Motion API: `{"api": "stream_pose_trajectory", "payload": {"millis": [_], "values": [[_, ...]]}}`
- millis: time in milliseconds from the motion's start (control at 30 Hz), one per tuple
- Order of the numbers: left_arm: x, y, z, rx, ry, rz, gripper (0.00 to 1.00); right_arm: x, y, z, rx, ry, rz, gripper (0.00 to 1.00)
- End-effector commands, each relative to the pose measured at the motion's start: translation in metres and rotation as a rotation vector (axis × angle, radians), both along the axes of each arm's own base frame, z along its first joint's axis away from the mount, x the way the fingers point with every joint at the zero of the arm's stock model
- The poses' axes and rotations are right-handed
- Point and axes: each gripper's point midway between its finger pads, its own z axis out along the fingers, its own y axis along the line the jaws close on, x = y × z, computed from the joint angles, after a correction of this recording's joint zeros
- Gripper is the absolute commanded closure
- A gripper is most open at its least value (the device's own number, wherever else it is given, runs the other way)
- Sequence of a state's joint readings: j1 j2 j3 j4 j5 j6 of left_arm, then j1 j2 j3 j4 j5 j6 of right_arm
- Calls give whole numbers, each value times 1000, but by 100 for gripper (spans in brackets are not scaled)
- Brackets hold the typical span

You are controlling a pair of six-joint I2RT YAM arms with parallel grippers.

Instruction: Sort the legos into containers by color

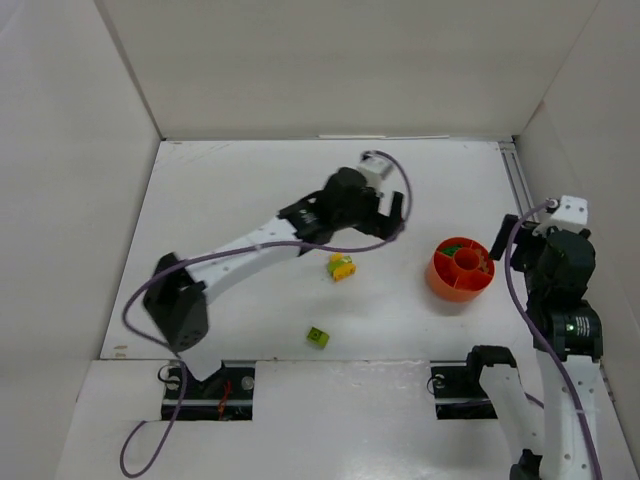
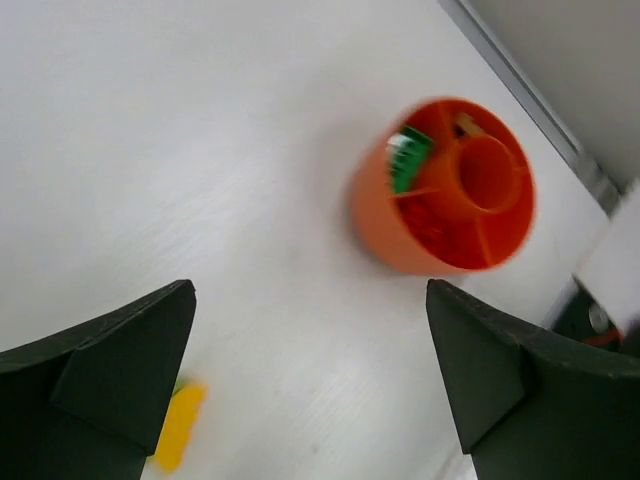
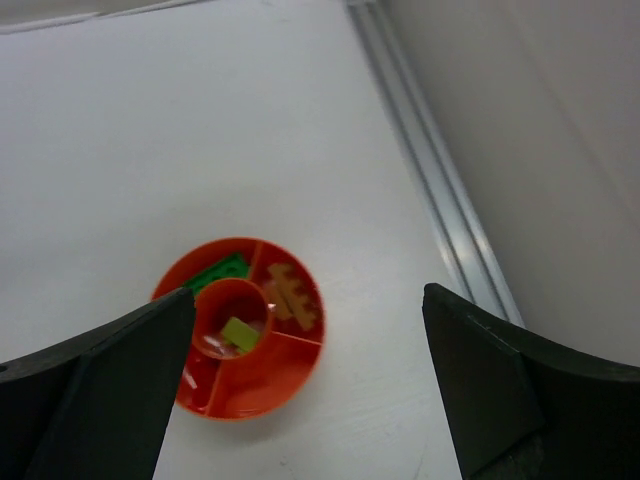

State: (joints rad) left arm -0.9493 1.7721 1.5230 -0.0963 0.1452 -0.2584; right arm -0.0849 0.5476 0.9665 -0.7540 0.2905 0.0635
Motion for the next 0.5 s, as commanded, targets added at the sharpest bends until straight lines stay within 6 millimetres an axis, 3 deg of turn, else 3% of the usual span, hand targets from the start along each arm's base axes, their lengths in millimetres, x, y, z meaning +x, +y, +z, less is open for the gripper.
{"api": "stream_pose_trajectory", "payload": {"millis": [0, 33, 67, 100, 133, 167, 200, 233, 300, 333, 367, 400, 467], "values": [[21, 91, 31, -89, 6, 358, 1, 39, 73, 26, -81, -92, 487, 0], [20, 113, 25, -74, 25, 438, 1, 45, 88, 22, -112, -80, 578, 0], [18, 144, 36, -87, 6, 562, 1, 47, 104, 22, -116, -84, 649, 0], [18, 172, 18, -50, 44, 664, 1, 47, 119, 17, -112, -77, 710, 0], [6, 199, -2, -19, 149, 790, 1, 43, 150, 11, -121, -69, 827, 0], [-2, 221, 2, -39, 177, 868, 1, 43, 167, 6, -128, -49, 876, 0], [-7, 247, -14, -11, 216, 962, 1, 45, 175, -3, -155, -24, 873, 0], [-22, 266, -30, 39, 271, 1013, 1, 29, 214, -15, -176, 3, 1012, 0], [-39, 284, -30, -39, 332, 1089, 1, 28, 251, -34, -224, 61, 1040, 0], [-49, 293, -45, -20, 354, 1108, 1, 18, 275, -45, -251, 85, 1107, 0], [-59, 298, -49, -19, 379, 1110, 1, -7, 313, -48, -283, 82, 1242, 0], [-65, 303, -40, -87, 383, 1121, 1, -12, 339, -72, -337, 133, 1298, 0], [-75, 312, -46, -105, 405, 1135, 1, -36, 378, -83, -364, 145, 1442, 0]]}}
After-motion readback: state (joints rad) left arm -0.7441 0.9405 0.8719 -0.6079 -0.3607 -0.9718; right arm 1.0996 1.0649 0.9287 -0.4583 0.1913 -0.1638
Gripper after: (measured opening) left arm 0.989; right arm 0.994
